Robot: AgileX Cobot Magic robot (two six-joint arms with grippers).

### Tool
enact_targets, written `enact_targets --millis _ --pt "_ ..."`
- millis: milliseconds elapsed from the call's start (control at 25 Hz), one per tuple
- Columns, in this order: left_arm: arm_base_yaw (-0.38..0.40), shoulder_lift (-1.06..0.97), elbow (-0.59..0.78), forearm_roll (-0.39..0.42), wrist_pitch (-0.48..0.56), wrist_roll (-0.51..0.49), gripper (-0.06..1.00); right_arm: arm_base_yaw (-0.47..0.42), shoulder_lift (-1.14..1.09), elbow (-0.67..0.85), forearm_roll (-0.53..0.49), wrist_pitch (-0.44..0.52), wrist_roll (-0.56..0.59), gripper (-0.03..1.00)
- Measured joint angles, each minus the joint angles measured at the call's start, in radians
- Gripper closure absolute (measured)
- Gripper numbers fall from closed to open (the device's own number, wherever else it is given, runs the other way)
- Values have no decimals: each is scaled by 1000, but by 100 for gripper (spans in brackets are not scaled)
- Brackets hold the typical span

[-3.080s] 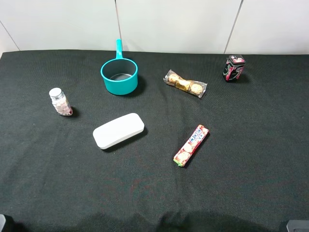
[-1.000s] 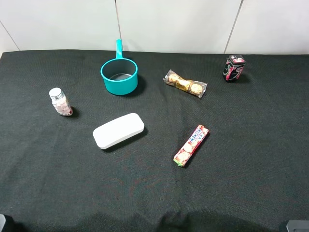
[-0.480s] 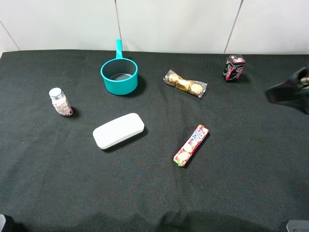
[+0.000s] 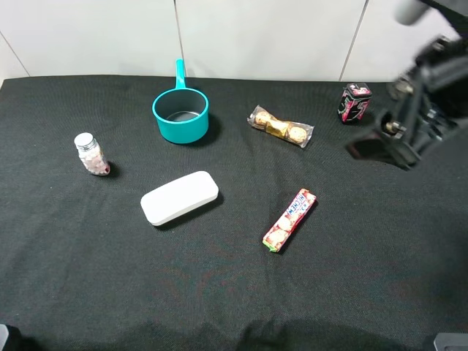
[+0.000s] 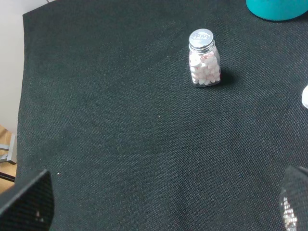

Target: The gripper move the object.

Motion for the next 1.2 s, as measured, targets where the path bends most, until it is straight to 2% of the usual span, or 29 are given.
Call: enact_targets --millis 240,440,960,1200 --pt "0 0 0 0 0 0 -5 112 157 -134 -25 -2 -46 27" --pt "0 0 0 0 0 0 -5 170 256 -214 -12 -4 -113 27" --pt "0 0 0 0 0 0 -5 178 458 -317 212 32 -458 27" --pt "0 0 0 0 0 0 -5 223 525 -321 206 20 -512 27"
